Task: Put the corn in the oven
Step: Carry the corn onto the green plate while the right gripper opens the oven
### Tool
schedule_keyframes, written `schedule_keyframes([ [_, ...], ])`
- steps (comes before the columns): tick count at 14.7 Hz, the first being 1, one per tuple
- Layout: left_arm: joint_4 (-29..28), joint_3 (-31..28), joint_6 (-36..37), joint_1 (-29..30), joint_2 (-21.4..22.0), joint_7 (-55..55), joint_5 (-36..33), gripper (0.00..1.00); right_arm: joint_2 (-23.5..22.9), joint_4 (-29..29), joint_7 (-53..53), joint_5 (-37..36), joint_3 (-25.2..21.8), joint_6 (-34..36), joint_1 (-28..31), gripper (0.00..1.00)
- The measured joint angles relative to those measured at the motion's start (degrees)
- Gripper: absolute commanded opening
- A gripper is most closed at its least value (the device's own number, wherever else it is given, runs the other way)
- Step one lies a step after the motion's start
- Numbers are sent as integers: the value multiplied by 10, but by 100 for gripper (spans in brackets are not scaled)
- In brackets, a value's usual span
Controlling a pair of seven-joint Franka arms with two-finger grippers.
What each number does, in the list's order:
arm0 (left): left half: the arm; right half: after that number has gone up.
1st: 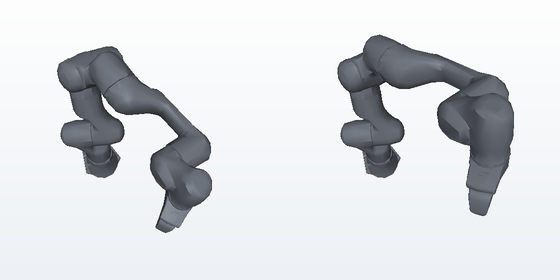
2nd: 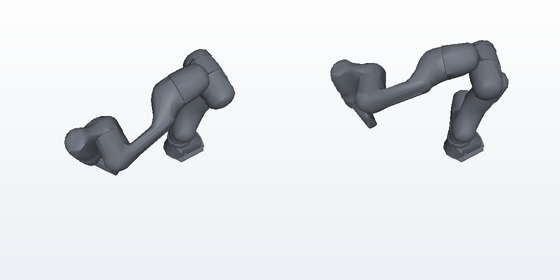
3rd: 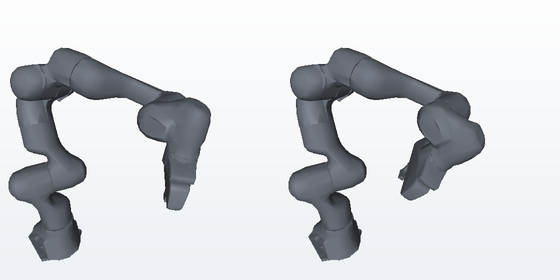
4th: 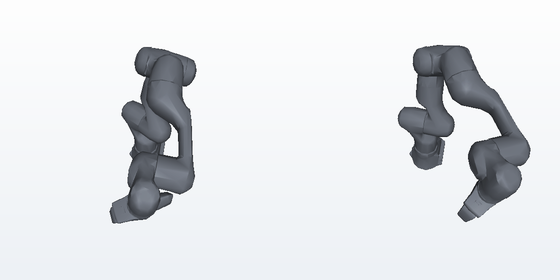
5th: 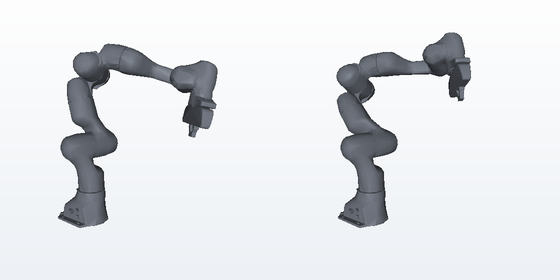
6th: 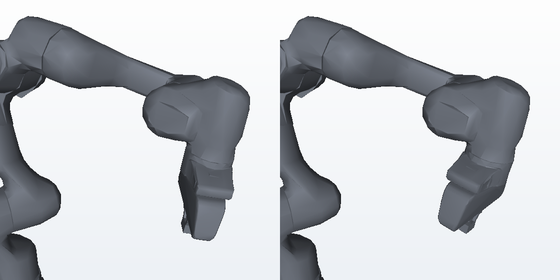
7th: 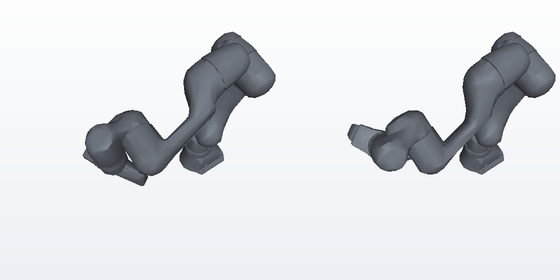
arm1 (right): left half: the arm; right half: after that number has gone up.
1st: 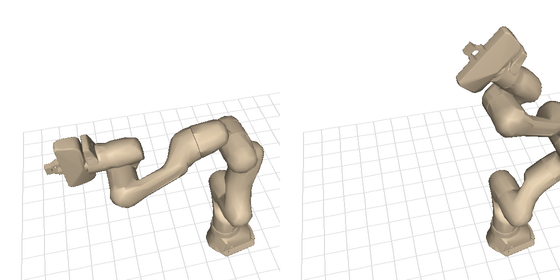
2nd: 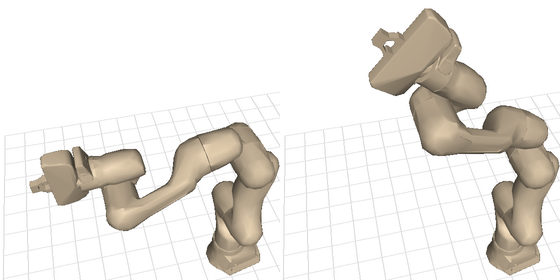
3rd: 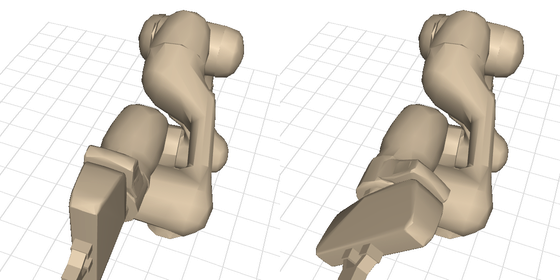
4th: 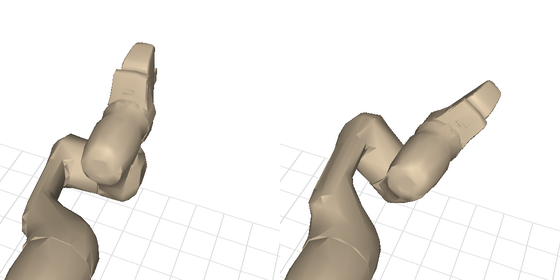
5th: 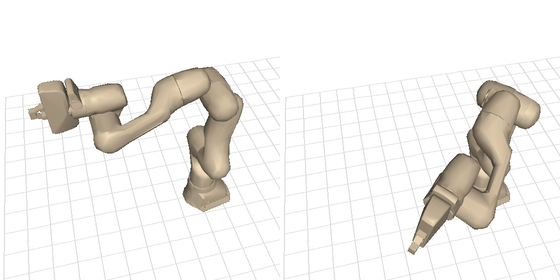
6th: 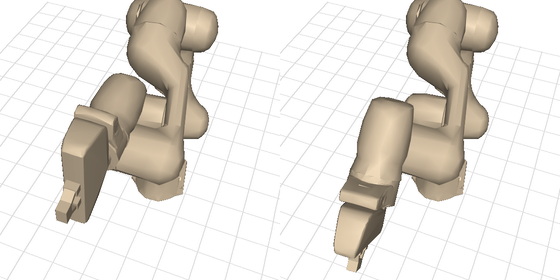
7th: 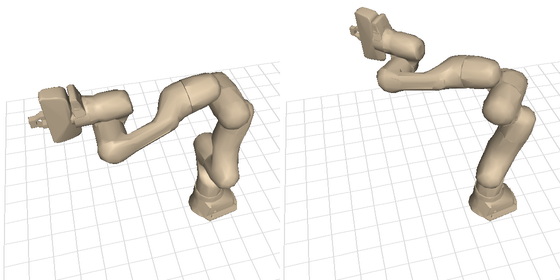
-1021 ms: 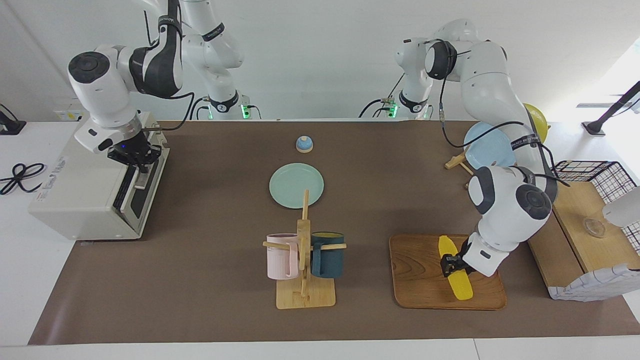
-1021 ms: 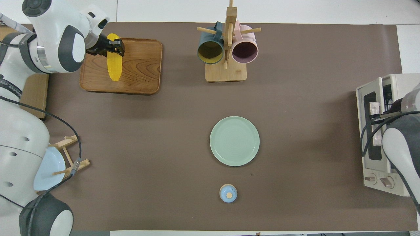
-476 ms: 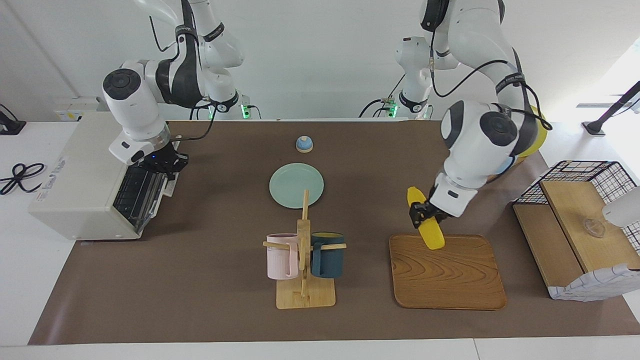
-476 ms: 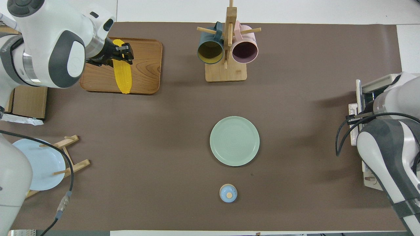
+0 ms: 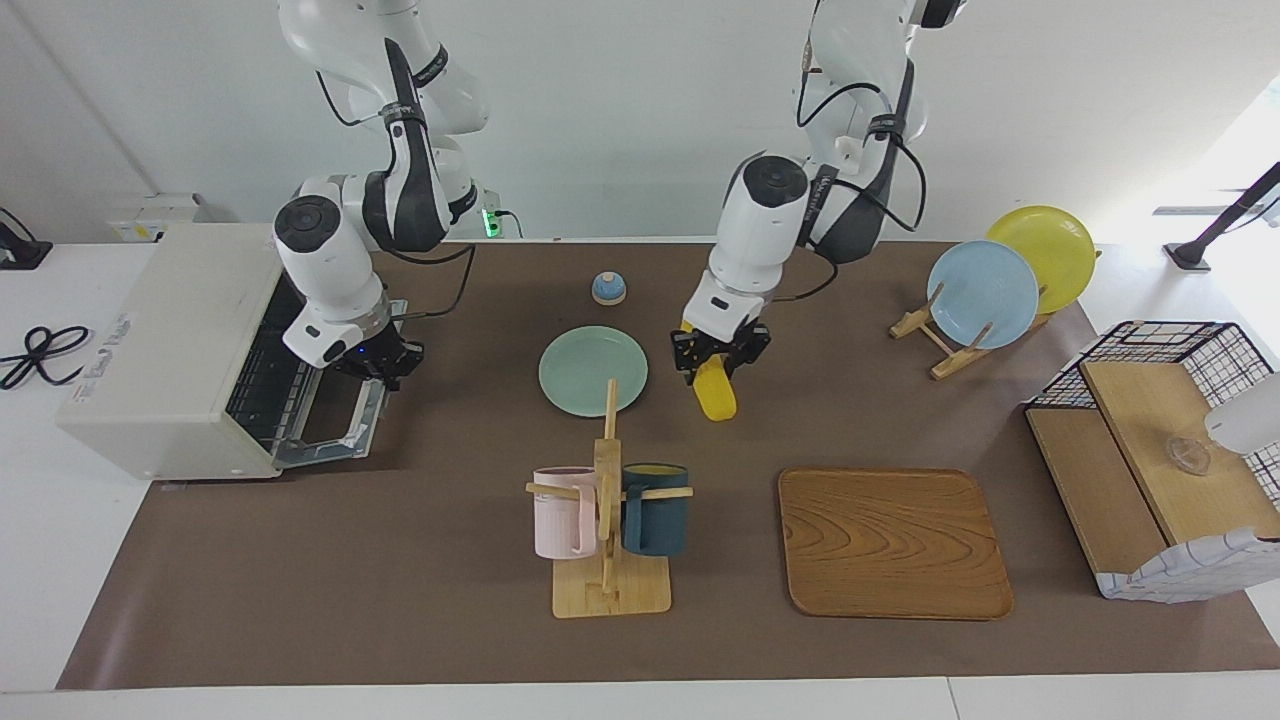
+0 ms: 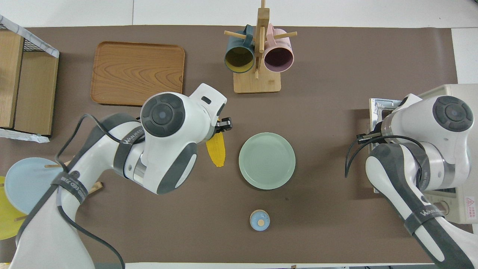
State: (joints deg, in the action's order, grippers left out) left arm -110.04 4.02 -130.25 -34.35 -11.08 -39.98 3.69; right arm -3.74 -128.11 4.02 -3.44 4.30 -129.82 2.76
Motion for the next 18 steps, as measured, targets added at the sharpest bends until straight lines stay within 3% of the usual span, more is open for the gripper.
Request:
schedule_keyframes([
  [5,-30,0,-89,-93,-20,-61,0,0,-50,-2,-1,0,1,-38,0,0],
  [10,12,-2,-119,-116,-92,-70,0,0,-50,-2,-16,0,-1,-38,-3,0],
  [15,26,-4,-120,-126,-112,-71,0,0,-56,18,-66,10,-6,-12,-54,0],
  [16,26,-4,-120,-127,-114,-71,-1,12,-55,34,-69,10,-6,10,-56,1],
  [17,26,-4,-120,-128,-116,-70,-3,43,-53,52,-69,10,-7,37,-56,52],
  [18,26,-4,-120,-129,-118,-70,-7,89,-49,69,-69,10,-7,65,-56,100],
])
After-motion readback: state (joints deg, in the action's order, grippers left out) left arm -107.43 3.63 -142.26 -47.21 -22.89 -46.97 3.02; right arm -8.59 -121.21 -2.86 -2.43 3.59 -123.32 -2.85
